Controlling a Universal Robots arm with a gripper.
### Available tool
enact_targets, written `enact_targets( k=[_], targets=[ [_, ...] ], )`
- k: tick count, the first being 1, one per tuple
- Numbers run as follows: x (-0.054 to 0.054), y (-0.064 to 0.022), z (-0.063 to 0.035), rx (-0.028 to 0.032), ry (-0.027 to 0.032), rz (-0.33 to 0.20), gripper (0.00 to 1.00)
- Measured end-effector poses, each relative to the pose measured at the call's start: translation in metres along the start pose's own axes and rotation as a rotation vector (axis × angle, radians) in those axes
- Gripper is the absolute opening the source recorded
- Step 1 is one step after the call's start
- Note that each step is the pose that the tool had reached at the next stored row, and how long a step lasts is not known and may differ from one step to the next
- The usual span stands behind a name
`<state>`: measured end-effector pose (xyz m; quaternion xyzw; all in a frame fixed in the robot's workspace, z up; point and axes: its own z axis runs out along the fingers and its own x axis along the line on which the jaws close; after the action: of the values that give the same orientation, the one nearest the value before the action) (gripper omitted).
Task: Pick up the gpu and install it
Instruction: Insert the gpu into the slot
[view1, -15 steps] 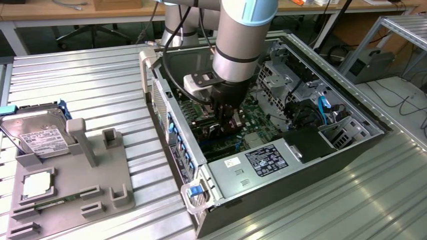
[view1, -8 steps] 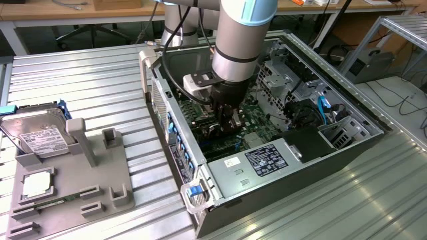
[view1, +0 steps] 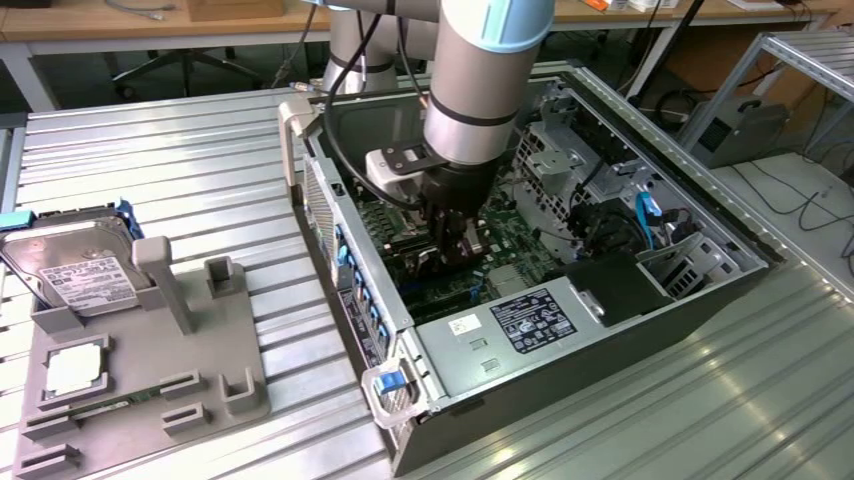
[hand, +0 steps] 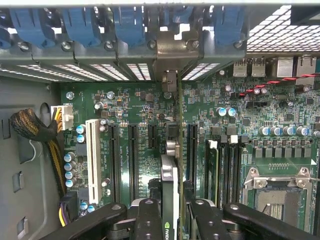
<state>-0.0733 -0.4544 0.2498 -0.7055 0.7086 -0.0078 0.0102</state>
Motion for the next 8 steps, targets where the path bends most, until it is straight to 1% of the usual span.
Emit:
enact_targets(
  k=[8],
  targets=[
    [0.0, 0.0008, 0.0007, -0.0002, 0.0, 0.0, 0.27]
  ],
)
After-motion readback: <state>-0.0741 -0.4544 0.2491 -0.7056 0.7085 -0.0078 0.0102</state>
